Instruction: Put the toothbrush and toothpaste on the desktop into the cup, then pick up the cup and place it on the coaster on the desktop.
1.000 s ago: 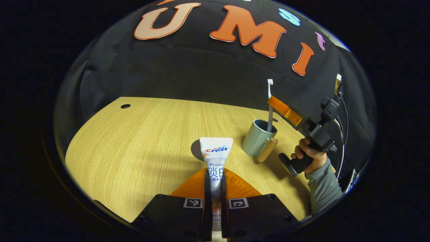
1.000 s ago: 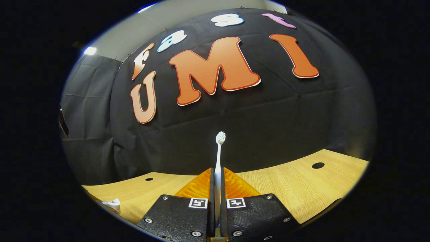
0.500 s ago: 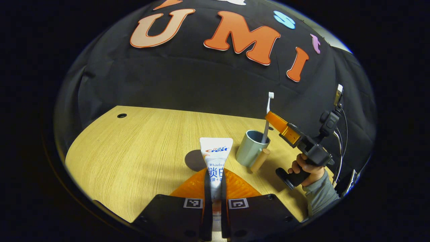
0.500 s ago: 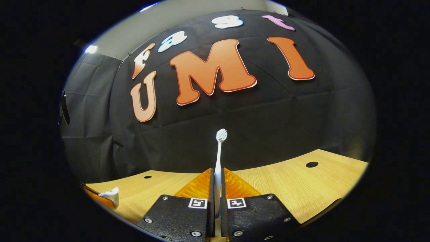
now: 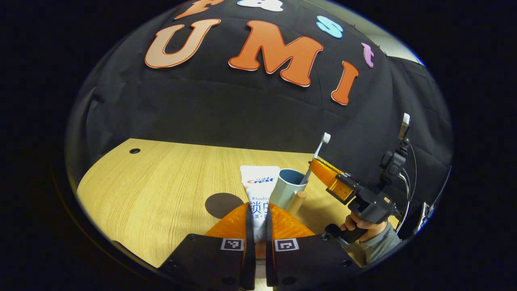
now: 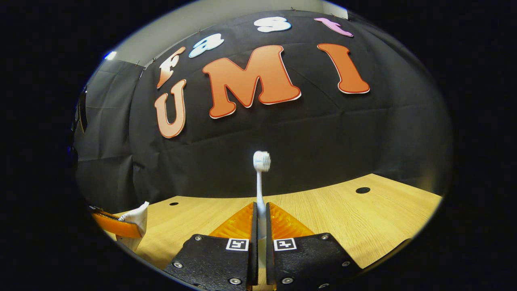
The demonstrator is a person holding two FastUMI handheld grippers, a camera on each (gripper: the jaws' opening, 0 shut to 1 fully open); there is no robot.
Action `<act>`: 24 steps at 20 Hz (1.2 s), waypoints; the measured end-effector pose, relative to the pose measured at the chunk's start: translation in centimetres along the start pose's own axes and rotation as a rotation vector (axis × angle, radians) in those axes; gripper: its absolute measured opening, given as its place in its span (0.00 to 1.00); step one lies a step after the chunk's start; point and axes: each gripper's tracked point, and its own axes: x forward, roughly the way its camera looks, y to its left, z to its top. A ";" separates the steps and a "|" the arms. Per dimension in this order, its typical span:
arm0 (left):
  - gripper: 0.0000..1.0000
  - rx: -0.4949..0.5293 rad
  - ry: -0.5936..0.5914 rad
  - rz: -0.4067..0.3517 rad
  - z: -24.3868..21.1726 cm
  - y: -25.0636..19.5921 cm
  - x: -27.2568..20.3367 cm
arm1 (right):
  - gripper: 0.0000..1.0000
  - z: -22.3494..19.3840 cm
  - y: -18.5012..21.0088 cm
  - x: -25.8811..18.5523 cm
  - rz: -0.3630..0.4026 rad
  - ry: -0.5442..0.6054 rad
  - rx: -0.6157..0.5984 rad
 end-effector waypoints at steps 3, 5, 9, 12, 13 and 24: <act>0.13 0.005 -0.060 -0.010 2.1 0.8 0.8 | 0.07 -0.2 0.1 0.3 -0.014 -0.011 0.033; 0.13 0.005 -0.099 -0.022 3.8 0.9 1.3 | 0.07 -0.4 0.0 0.3 -0.021 -0.002 0.044; 0.13 0.005 -0.173 -0.078 6.8 0.5 3.6 | 0.13 -0.2 -0.2 0.0 -0.016 0.007 0.055; 0.13 -0.016 -0.214 -0.131 8.2 -1.2 5.5 | 0.28 -0.8 -0.6 -0.7 -0.030 0.033 0.052; 0.13 -0.020 -0.230 -0.139 8.7 -1.5 5.8 | 0.31 -0.8 -0.8 -1.3 -0.034 0.036 0.050; 0.13 -0.088 -0.379 -0.232 12.0 -3.7 9.9 | 0.54 1.0 -4.3 -6.0 -0.073 -0.016 0.038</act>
